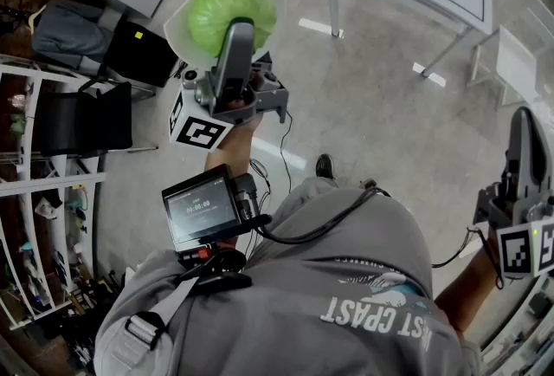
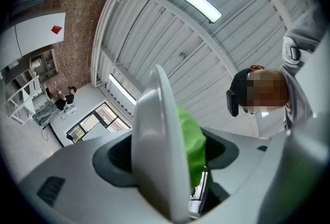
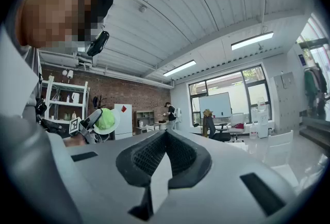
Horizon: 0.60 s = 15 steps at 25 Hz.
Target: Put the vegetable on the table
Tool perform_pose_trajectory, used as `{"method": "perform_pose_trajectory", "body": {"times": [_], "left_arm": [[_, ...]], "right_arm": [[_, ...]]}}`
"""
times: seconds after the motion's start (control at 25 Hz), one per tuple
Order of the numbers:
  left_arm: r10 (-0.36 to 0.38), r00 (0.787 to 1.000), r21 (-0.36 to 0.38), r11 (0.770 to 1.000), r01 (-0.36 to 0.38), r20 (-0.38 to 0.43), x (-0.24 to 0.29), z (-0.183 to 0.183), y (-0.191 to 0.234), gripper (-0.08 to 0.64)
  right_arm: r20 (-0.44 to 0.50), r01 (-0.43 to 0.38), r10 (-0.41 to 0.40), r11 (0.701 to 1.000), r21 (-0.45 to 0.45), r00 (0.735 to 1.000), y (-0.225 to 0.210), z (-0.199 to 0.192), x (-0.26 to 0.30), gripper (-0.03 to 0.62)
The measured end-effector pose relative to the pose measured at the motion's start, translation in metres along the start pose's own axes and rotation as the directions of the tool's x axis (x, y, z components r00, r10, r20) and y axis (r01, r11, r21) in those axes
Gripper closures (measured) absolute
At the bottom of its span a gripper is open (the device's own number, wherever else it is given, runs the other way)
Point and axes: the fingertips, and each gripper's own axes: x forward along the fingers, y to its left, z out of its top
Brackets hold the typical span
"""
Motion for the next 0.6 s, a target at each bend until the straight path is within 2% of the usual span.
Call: {"method": "perform_pose_trajectory", "body": {"times": [0.12, 0.4, 0.6], "left_arm": [[-0.003, 1.000, 0.012, 1.000, 0.004, -0.012, -0.001, -0.002, 0.001, 0.221], [-0.031, 0.999, -0.027, 0.999, 0.030, -0.023, -0.004, -0.011, -0.003, 0.221], [-0.060, 0.998, -0.039, 0.997, 0.059, -0.025, -0.016, 0.002, 0.016, 0.219]], "right_arm": [[-0.003, 0.012, -0.012, 1.000, 0.005, 1.000, 0.002, -0.003, -0.004, 0.586], [-0.003, 0.038, -0.038, 0.999, 0.013, 0.999, 0.007, -0.009, -0.014, 0.586], [0.007, 0.045, -0.045, 0.999, 0.004, 0.999, 0.036, -0.013, 0.002, 0.586]]}}
